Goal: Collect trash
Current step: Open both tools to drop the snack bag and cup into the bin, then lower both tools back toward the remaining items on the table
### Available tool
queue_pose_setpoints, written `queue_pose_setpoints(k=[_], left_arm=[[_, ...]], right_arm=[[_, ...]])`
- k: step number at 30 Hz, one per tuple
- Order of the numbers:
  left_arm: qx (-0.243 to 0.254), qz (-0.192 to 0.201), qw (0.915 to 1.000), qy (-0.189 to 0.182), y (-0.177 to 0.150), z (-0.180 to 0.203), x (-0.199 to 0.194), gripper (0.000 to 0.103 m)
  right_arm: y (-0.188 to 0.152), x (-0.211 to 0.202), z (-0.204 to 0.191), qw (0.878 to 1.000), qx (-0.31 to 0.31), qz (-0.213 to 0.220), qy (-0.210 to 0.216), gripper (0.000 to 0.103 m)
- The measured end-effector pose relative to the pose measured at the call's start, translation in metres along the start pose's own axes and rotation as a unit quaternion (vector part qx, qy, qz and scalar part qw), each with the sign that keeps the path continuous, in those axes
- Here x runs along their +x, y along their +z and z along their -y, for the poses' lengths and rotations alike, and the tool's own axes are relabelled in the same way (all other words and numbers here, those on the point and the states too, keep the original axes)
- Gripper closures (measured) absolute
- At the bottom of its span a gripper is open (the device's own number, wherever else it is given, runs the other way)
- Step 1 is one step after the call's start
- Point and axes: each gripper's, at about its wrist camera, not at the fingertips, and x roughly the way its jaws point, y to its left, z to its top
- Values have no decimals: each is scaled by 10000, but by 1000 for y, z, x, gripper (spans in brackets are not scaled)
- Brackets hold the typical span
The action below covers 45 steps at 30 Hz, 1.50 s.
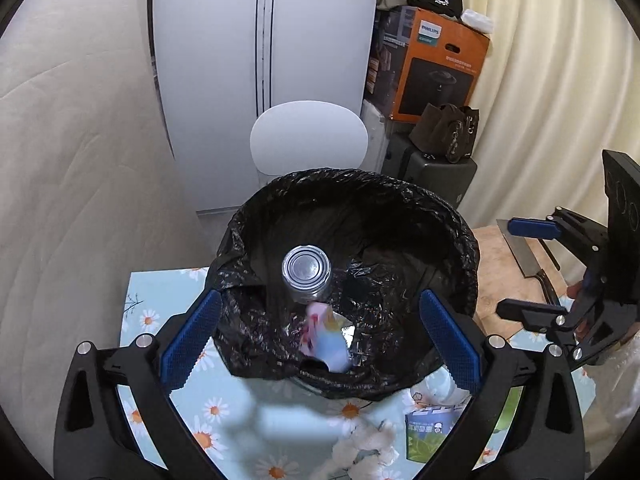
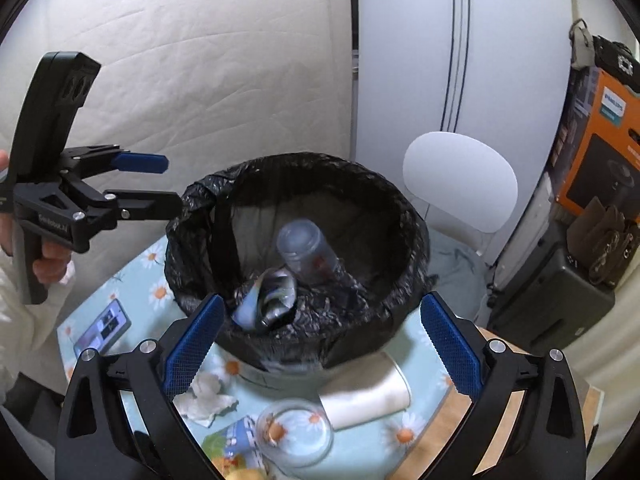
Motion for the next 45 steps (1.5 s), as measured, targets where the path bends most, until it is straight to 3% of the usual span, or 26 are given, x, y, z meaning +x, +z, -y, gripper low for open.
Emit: queue_pose_setpoints(k=[22,45], left_arm=[[-460,11,9975,538,-51,21,-70,6],[-837,-274,9917,937,-125,56,-103,6]], right_arm=[[-49,-67,-3,9997,248,36,27,9],[-118,-90,-9,9988,98,-461,157,9]])
